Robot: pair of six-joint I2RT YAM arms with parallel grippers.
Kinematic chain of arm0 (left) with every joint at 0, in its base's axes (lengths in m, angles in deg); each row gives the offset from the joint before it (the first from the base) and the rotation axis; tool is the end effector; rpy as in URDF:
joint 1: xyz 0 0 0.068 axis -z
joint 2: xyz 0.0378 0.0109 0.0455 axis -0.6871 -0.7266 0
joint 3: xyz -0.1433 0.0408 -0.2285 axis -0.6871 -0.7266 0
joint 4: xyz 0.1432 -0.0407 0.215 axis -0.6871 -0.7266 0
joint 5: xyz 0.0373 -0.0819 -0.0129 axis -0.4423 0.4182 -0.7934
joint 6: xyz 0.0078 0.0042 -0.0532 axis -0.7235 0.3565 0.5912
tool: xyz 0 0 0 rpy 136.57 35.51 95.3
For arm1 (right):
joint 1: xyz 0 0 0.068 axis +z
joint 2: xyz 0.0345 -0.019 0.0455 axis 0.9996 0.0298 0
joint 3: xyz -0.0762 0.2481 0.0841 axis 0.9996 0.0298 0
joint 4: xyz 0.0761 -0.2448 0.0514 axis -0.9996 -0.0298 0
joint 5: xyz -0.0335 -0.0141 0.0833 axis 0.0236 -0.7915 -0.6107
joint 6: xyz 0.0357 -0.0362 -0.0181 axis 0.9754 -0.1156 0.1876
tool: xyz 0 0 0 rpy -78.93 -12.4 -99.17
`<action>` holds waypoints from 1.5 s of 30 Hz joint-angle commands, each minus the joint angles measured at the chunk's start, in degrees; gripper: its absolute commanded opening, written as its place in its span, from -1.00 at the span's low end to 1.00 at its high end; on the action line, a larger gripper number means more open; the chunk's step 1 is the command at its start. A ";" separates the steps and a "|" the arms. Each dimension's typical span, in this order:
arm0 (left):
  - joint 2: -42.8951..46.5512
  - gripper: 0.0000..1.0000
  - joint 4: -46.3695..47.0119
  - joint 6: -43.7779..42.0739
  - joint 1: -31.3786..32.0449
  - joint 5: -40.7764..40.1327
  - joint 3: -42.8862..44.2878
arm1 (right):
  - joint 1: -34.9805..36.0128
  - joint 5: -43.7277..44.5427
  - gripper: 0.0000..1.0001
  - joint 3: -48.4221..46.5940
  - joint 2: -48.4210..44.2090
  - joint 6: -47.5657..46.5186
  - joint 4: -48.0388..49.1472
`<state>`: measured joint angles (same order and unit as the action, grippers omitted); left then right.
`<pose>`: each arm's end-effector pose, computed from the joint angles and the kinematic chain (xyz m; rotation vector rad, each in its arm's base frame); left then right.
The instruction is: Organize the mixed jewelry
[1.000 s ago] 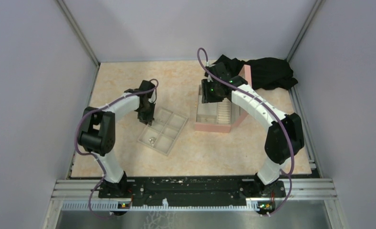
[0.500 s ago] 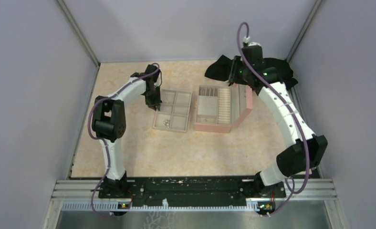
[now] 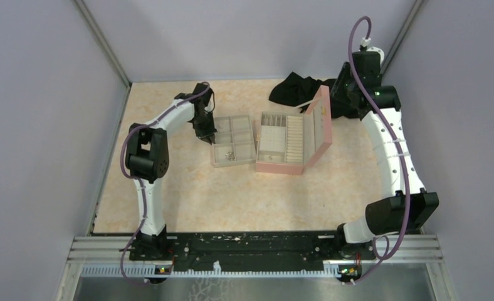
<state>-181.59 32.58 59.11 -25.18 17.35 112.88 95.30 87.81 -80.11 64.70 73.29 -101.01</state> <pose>0.4149 -0.1390 0.1882 -0.1712 2.8849 -0.2386 0.3031 0.0301 0.4312 0.3979 2.1016 0.0829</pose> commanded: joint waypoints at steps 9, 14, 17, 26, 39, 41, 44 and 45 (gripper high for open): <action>2.38 -1.00 3.57 -6.98 1.11 4.17 0.11 | 0.11 -4.97 -0.18 3.55 -3.27 2.58 1.82; 2.10 -1.00 5.45 -7.94 1.06 5.37 0.25 | 0.11 -5.35 -0.19 4.23 -3.40 2.62 2.08; 0.66 -0.81 5.22 -7.90 1.08 3.60 0.44 | 0.11 -5.57 -0.18 4.55 -3.35 2.48 2.06; 0.53 -0.30 6.58 -6.80 1.12 4.05 -1.38 | 0.11 -5.62 -0.18 5.82 -3.59 2.13 1.98; -1.92 -0.57 5.79 -7.23 1.89 0.33 -1.25 | 0.11 -5.95 -0.19 7.24 -3.71 1.79 2.65; -1.56 -0.78 5.46 -7.23 1.93 -1.54 -1.00 | 0.12 -5.98 -0.19 7.64 -3.92 1.89 2.81; -0.69 -1.00 3.62 -7.05 1.96 -4.46 1.05 | 0.11 -5.93 -0.19 7.96 -4.06 1.93 2.86; -0.37 -1.00 3.03 -7.16 1.97 -5.01 1.94 | 0.11 -5.84 -0.19 8.08 -4.18 1.85 2.88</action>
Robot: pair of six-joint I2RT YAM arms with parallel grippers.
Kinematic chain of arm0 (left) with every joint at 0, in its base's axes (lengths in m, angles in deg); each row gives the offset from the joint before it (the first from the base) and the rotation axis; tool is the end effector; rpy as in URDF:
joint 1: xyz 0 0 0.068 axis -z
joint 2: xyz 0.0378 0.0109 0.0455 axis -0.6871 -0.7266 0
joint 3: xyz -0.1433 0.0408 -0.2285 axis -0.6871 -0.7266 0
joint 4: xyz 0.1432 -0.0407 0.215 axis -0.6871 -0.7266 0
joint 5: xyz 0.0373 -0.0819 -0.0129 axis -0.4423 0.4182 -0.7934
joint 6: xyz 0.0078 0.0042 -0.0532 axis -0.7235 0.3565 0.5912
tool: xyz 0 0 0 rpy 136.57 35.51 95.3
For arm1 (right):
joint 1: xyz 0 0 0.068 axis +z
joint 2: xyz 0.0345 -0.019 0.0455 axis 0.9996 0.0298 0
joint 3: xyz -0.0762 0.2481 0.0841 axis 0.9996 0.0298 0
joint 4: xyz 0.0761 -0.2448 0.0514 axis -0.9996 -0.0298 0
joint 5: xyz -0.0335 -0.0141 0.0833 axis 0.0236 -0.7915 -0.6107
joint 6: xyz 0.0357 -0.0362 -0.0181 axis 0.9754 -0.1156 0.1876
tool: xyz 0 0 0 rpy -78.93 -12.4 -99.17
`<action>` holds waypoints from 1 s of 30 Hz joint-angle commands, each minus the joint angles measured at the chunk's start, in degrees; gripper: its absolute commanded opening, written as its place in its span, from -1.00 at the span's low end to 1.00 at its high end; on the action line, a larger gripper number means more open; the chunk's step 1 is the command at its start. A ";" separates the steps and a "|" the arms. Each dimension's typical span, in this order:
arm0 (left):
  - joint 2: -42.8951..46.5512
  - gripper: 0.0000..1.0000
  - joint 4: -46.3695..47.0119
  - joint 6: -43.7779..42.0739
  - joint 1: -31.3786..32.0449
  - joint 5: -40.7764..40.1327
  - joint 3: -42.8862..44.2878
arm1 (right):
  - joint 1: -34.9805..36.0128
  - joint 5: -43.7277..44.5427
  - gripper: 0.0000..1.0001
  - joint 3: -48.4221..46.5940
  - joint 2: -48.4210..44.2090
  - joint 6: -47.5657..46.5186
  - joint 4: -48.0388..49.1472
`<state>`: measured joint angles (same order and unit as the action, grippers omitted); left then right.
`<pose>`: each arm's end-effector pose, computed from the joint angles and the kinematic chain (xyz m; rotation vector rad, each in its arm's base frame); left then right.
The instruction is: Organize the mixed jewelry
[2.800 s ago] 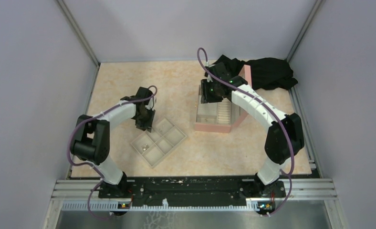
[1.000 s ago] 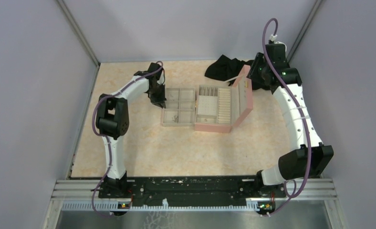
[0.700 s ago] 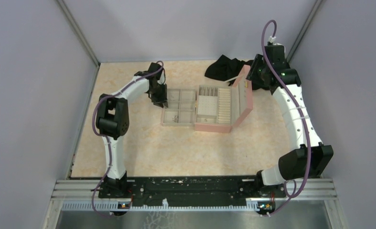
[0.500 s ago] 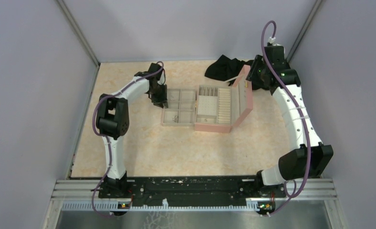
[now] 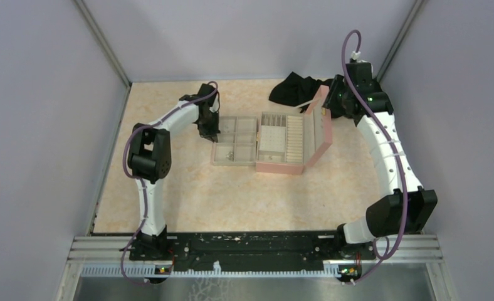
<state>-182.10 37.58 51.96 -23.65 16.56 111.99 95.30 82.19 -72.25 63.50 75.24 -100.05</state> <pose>0.4181 -0.1520 0.1831 0.0458 2.8187 -0.2270 0.3031 0.0336 0.3946 0.3906 2.2181 0.1775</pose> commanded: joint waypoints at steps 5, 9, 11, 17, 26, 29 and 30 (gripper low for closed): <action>1.64 -1.00 -0.62 -2.48 0.42 0.49 4.25 | 0.12 -0.87 -0.19 0.68 -2.57 0.01 2.27; 0.91 -1.00 -2.11 -2.49 0.42 3.00 5.38 | 0.12 -1.44 -0.19 0.44 -2.15 0.11 2.49; 0.85 -1.00 -2.20 -2.97 0.42 4.17 5.23 | 0.11 -1.50 -0.19 0.21 -1.96 -0.07 2.41; 0.34 -1.00 -3.10 -3.71 0.71 3.47 5.82 | 0.11 -1.57 -0.19 -0.55 -1.24 -0.18 2.02; 0.11 -1.00 -2.88 -4.04 2.14 4.30 4.85 | 0.11 -1.72 -0.19 -1.43 -0.39 -0.21 1.72; 0.29 -1.00 -2.88 -4.22 2.48 3.16 4.19 | 0.09 -1.85 -0.19 -1.55 -0.19 -0.21 1.73; 0.40 -1.00 -2.93 -4.34 2.56 2.94 3.77 | 0.11 -1.85 -0.19 -1.73 -0.13 -0.25 1.68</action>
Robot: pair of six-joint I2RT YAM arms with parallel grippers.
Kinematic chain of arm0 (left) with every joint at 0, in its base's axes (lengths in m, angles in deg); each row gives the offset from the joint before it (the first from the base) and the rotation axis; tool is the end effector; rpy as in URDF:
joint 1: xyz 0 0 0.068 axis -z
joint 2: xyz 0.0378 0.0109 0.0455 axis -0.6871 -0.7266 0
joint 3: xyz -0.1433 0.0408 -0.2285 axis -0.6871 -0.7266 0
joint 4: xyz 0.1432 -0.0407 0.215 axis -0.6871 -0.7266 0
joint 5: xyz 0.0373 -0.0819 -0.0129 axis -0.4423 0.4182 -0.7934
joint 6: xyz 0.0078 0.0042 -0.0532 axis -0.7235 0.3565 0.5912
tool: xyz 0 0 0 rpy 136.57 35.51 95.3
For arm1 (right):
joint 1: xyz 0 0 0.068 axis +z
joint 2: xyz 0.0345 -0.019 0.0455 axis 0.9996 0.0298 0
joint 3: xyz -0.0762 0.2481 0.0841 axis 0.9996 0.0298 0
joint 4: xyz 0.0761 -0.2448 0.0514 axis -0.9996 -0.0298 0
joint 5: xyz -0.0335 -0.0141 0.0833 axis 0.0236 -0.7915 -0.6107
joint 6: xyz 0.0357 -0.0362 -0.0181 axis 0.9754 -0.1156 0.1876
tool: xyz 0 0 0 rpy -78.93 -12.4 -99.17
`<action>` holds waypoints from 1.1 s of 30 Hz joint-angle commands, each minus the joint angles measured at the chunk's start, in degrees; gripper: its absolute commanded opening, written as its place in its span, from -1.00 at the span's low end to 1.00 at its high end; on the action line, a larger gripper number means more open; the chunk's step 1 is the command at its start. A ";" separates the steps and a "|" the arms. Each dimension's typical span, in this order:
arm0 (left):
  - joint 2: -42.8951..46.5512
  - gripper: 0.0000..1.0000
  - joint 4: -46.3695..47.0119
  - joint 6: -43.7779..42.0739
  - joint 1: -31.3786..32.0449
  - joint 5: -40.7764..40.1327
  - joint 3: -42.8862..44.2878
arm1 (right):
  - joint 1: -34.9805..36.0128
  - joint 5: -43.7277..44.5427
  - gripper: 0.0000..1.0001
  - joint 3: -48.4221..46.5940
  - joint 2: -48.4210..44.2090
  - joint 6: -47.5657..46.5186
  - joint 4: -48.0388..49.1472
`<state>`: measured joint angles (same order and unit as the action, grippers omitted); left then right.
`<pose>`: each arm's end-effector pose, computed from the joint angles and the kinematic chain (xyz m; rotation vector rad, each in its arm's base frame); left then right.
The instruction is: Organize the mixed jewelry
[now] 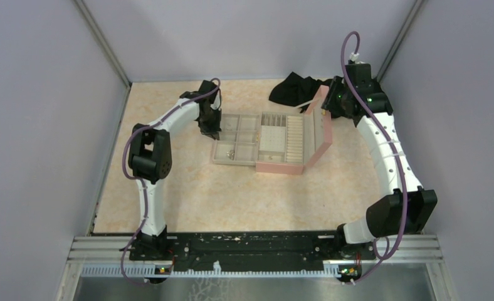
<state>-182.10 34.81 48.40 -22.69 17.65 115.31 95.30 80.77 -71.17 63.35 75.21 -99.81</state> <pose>0.4186 -0.1609 0.1978 0.1617 2.8060 -0.2458 0.3029 0.0345 0.3896 0.3788 2.2360 0.2011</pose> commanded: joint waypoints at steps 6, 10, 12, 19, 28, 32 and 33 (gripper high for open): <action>1.00 -1.00 0.19 -1.45 1.79 0.89 -1.88 | 0.10 -0.42 -0.19 -2.77 0.38 -0.27 1.48; 1.20 -1.00 0.08 -1.62 1.88 0.42 -2.45 | 0.06 -0.43 -0.19 -2.61 0.68 -0.30 1.54; 1.45 -1.00 0.32 -1.83 1.88 0.76 -2.51 | 0.09 -0.43 -0.19 -2.66 0.63 -0.32 1.70; 1.49 -1.00 1.36 -0.70 2.80 1.85 -1.84 | 0.16 -0.43 -0.19 -2.85 1.09 -0.31 1.99; 0.93 -1.00 0.90 3.27 2.85 -5.10 -0.71 | 0.11 -0.08 -0.19 -2.89 0.99 -0.39 1.78; -0.13 -1.00 0.40 3.46 2.85 -4.17 0.47 | 0.11 0.01 -0.19 -2.77 0.87 -0.34 1.74; -0.25 -1.00 0.50 3.66 2.85 -4.23 0.43 | 0.09 -0.13 -0.19 -2.78 0.82 -0.48 1.77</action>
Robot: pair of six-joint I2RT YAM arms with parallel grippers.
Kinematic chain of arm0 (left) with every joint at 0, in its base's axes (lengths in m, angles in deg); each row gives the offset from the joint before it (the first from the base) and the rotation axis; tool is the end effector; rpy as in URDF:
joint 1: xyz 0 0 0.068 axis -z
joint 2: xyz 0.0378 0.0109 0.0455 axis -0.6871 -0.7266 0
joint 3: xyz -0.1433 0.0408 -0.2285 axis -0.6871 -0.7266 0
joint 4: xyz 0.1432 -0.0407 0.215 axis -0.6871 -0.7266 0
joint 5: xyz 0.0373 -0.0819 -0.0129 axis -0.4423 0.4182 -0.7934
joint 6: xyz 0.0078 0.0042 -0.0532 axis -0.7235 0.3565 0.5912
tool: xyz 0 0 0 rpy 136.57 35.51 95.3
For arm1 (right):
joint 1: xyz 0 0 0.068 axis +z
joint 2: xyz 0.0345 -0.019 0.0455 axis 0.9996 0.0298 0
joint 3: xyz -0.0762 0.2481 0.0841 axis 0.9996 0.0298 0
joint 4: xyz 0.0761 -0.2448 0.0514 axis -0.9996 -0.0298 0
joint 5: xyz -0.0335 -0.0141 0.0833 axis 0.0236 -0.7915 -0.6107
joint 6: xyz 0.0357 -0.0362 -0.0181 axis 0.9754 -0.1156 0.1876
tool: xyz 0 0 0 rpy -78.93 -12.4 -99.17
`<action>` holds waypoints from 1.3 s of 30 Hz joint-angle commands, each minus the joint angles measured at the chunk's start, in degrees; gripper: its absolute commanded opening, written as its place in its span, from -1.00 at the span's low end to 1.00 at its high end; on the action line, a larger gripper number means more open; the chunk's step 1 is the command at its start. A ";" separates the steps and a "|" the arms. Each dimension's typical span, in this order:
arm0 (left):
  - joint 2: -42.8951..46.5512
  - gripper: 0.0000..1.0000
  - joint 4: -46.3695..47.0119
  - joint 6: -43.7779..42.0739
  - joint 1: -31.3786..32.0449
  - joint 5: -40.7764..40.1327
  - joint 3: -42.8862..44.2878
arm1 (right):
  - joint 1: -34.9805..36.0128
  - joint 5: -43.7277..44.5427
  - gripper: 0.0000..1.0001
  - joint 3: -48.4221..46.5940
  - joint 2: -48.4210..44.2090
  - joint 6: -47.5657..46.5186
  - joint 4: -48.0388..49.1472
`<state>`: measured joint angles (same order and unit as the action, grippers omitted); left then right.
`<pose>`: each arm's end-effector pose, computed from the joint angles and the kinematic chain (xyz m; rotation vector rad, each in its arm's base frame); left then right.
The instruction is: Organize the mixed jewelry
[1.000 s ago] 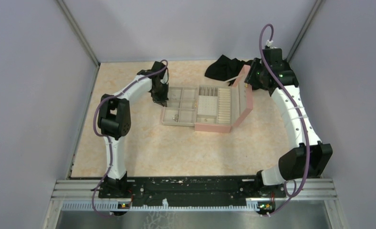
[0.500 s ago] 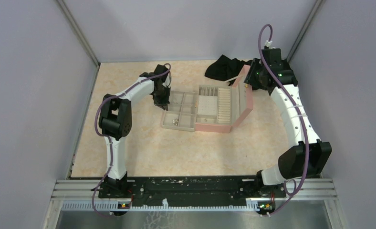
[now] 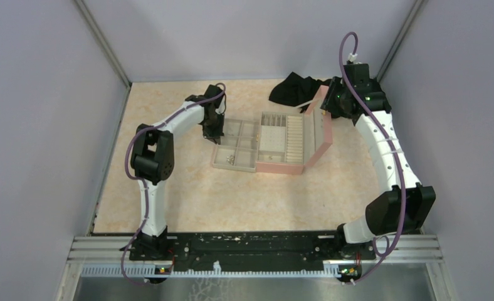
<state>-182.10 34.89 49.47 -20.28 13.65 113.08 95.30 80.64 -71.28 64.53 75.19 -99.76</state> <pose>0.4074 -0.1739 0.1867 0.1783 2.8291 -0.1502 0.3086 0.0352 0.3843 0.3793 2.2540 0.1984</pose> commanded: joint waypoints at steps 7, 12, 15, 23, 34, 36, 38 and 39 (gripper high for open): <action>-0.55 -1.00 0.77 3.11 0.43 -0.89 2.87 | 0.11 0.30 -0.19 -2.53 -1.00 -0.93 1.63; -0.68 -1.00 1.17 3.74 0.51 2.05 2.99 | 0.11 0.31 -0.19 -2.49 -0.95 -1.09 1.53; -0.60 -1.00 1.22 4.17 0.70 1.30 2.65 | 0.11 0.23 -0.19 -2.40 -0.88 -1.08 1.64; -0.17 -1.00 1.62 6.12 0.70 -2.92 1.93 | 0.10 0.21 -0.19 -2.61 -0.77 -1.33 1.47; 1.78 -1.00 4.36 1.13 2.45 5.42 -1.92 | 0.11 -0.24 -0.19 -2.42 -0.80 -1.05 1.61; 2.42 -1.00 5.28 0.20 3.32 6.73 -2.60 | 0.11 -0.49 -0.19 -2.49 -0.76 -0.88 1.67; 2.49 -1.00 5.41 -0.46 4.50 6.43 -2.27 | 0.11 -0.64 -0.19 -2.53 -0.67 -0.60 1.77; 2.45 -1.00 5.45 -0.76 4.94 6.57 -2.02 | 0.14 -0.77 -0.19 -2.49 -0.59 -0.57 1.80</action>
<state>-181.77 38.61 51.46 -18.47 15.64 111.42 95.30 80.55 -71.28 64.53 74.71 -99.78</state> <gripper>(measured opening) 0.024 0.407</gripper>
